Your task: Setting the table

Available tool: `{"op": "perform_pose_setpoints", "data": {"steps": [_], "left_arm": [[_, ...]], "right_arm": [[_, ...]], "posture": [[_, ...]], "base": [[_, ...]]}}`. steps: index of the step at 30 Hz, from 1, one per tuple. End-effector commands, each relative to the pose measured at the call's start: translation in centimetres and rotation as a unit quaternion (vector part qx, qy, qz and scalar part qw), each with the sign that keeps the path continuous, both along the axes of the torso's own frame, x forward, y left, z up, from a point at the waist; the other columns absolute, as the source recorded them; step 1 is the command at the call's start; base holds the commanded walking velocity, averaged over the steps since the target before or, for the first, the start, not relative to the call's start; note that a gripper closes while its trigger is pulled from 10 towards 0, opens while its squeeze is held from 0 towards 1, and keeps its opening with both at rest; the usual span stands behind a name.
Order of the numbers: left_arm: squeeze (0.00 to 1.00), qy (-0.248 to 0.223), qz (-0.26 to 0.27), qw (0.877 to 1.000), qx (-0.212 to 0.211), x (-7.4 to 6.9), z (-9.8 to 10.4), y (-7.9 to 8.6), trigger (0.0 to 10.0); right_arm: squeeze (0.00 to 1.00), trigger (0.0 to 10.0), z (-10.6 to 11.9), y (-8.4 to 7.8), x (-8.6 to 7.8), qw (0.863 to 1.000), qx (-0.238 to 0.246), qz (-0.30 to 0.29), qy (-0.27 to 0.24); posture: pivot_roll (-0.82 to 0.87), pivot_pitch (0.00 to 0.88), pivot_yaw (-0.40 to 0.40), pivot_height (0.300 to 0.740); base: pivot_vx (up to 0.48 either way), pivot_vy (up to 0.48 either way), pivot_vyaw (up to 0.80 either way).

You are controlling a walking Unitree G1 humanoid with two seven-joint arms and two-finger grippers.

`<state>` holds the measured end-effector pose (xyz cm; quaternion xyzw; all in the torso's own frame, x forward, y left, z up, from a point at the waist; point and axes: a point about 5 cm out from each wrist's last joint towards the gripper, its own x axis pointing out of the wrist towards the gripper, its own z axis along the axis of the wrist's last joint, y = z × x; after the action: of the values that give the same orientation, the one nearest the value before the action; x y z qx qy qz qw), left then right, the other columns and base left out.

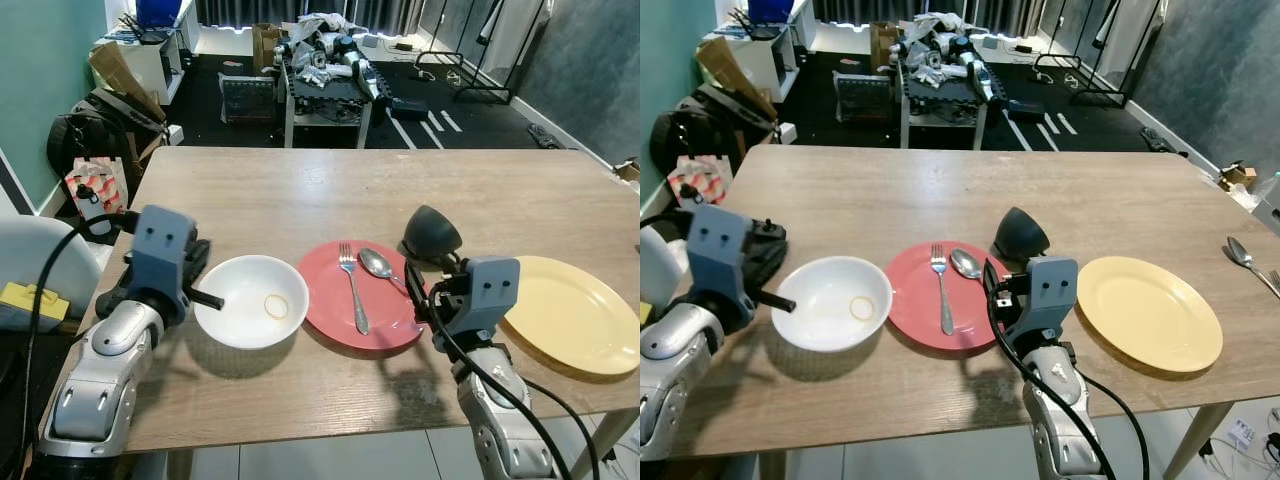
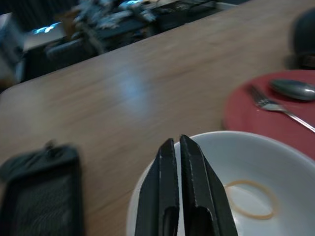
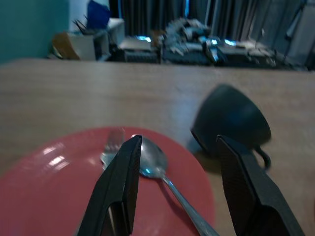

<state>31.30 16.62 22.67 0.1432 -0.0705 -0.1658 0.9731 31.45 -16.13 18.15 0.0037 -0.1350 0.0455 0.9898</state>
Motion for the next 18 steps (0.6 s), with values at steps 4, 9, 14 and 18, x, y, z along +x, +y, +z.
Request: {"op": "perform_pose_setpoints", "data": {"steps": [4, 9, 14, 18], "left_arm": [[0.00, -0.029, -0.045, 0.996, 0.075, 0.1, 0.6, -1.5, 10.0], [0.00, -0.053, -0.077, 0.989, 0.110, 0.7, 1.4, -2.5, 10.0], [0.00, -0.063, -0.094, 0.987, 0.112, 0.9, 2.1, -3.0, 10.0], [0.00, -0.063, -0.103, 0.986, 0.111, 0.6, 2.1, -2.9, 10.0]], "right_arm": [[0.00, 10.0, -2.0, -1.8, 0.0, 0.998, -0.003, -0.039, 0.055], [0.00, 10.0, -3.0, -3.5, 0.3, 0.992, -0.022, -0.090, 0.089], [0.00, 10.0, -1.6, -2.5, 0.9, 0.990, -0.131, -0.014, 0.056], [0.00, 10.0, -0.1, -1.5, 2.4, 0.984, -0.157, 0.056, 0.064]], "posture": [[0.07, 0.135, 0.022, 0.740], [0.07, 0.133, 0.019, 0.740], [0.07, 0.136, 0.021, 0.740], [0.08, 0.139, 0.013, 0.740]], "base": [[0.000, 0.000, 0.00], [0.000, 0.000, 0.00], [0.000, 0.000, 0.00], [0.000, 0.000, 0.00]]}}
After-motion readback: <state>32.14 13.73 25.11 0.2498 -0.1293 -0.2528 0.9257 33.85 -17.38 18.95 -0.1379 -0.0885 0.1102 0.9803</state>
